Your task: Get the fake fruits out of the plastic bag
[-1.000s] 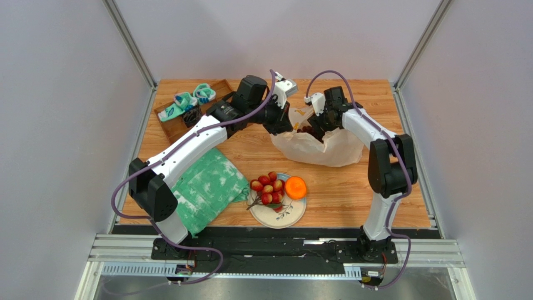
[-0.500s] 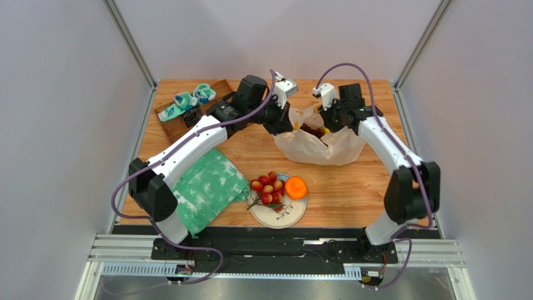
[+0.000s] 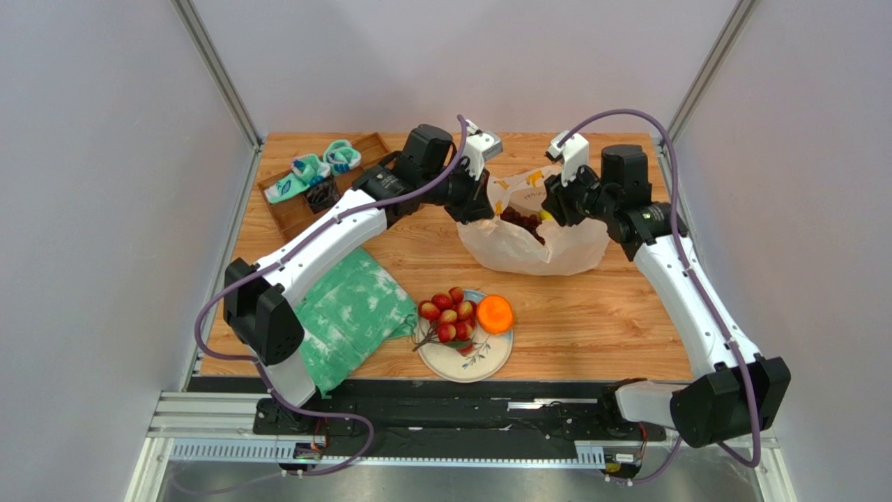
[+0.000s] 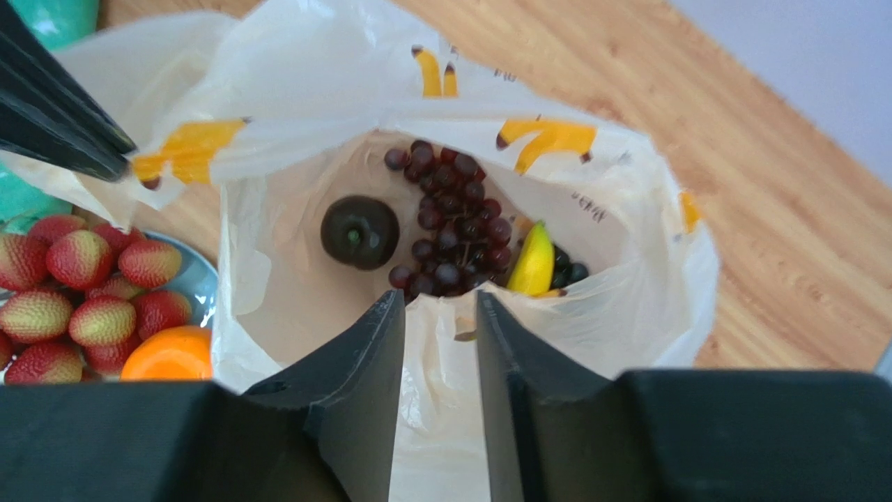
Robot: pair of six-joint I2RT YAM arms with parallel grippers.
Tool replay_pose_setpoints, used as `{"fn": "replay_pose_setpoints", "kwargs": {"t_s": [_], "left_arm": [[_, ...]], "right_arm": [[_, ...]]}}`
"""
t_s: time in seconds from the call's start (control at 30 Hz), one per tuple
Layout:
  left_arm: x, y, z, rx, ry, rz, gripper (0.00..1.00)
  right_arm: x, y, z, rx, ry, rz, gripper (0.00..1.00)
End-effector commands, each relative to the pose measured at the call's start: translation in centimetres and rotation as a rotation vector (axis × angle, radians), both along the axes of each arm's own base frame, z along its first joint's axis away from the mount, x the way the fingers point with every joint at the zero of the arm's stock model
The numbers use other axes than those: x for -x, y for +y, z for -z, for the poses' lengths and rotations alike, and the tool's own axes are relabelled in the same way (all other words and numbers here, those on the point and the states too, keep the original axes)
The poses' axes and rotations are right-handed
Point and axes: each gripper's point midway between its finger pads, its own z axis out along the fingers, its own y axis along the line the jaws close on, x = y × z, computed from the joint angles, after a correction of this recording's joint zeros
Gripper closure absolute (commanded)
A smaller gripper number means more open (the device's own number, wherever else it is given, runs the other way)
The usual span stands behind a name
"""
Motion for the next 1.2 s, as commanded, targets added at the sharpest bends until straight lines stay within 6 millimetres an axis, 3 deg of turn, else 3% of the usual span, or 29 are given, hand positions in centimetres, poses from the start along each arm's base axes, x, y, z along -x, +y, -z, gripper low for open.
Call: {"fn": "replay_pose_setpoints", "kwargs": {"t_s": [0.0, 0.07, 0.13, 0.17, 0.2, 0.23, 0.27, 0.3, 0.33, 0.43, 0.47, 0.5, 0.53, 0.57, 0.6, 0.7, 0.8, 0.9, 1.03, 1.1, 1.17], "left_arm": [[0.1, -0.4, -2.3, 0.052, -0.029, 0.006, 1.0], [0.2, -0.3, -2.1, 0.05, -0.028, 0.007, 1.0], [0.5, -0.4, -1.9, 0.049, -0.018, 0.015, 1.0], [0.5, -0.3, -1.8, 0.049, -0.015, 0.016, 1.0], [0.5, -0.4, -1.8, 0.053, -0.018, 0.019, 1.0], [0.6, -0.4, -1.8, 0.054, -0.014, 0.021, 1.0], [0.6, -0.5, -1.8, 0.055, -0.015, 0.024, 1.0], [0.7, -0.5, -2.0, 0.061, -0.016, 0.031, 1.0], [0.8, -0.6, -1.9, 0.062, -0.011, 0.033, 1.0], [0.9, -0.8, -1.7, 0.063, 0.0, 0.037, 1.0], [0.9, -0.9, -1.5, 0.062, 0.003, 0.038, 1.0], [1.0, -0.9, -1.4, 0.059, 0.007, 0.041, 1.0], [1.2, -0.9, -1.6, 0.062, 0.006, 0.045, 1.0], [1.2, -0.8, -1.4, 0.058, 0.009, 0.043, 1.0], [1.3, -0.8, -1.4, 0.057, 0.007, 0.046, 1.0], [1.6, -0.3, -1.3, 0.049, -0.001, 0.041, 1.0], [1.8, 0.2, -1.2, 0.036, -0.014, 0.039, 1.0], [1.8, 0.5, -1.2, 0.029, -0.03, 0.034, 1.0], [1.9, 0.5, -1.3, 0.029, -0.03, 0.034, 1.0], [1.9, 0.4, -1.2, 0.03, -0.025, 0.036, 1.0], [1.9, 0.3, -1.3, 0.034, -0.025, 0.04, 1.0]], "right_arm": [[-2.6, -0.4, 3.6, 0.036, 0.07, 0.057, 0.63], [-2.8, -1.1, 6.8, 0.119, 0.156, 0.053, 0.69], [0.8, -3.8, 10.9, 0.239, 0.315, 0.086, 0.71], [3.4, -5.0, 10.6, 0.255, 0.323, 0.098, 0.71], [6.7, -6.4, 14.2, 0.302, 0.403, 0.086, 0.69], [8.3, -7.1, 14.6, 0.326, 0.388, 0.083, 0.67], [9.4, -7.9, 13.5, 0.334, 0.309, 0.102, 0.64], [11.0, -8.3, 15.2, 0.344, 0.32, 0.108, 0.58], [11.1, -8.4, 14.8, 0.329, 0.283, 0.128, 0.54], [10.0, -7.1, 12.0, 0.232, 0.197, 0.135, 0.34], [9.7, -6.0, 11.4, 0.189, 0.206, 0.091, 0.23], [9.1, -5.3, 11.8, 0.176, 0.248, 0.071, 0.05], [7.6, -4.5, 9.9, 0.138, 0.235, 0.072, 0.03], [7.0, -3.9, 9.7, 0.115, 0.257, 0.056, 0.02], [6.0, -3.4, 10.5, 0.109, 0.299, 0.049, 0.06], [4.3, -1.8, 8.8, 0.063, 0.245, -0.019, 0.21], [3.4, 0.0, 7.2, 0.022, 0.232, -0.109, 0.3], [2.3, 0.7, 7.0, 0.017, 0.251, -0.141, 0.35], [0.0, 0.1, 9.7, 0.074, 0.277, -0.1, 0.44], [-1.3, -0.4, 12.3, 0.122, 0.316, -0.075, 0.52], [-2.6, -1.3, 13.7, 0.169, 0.345, -0.032, 0.53]]}}
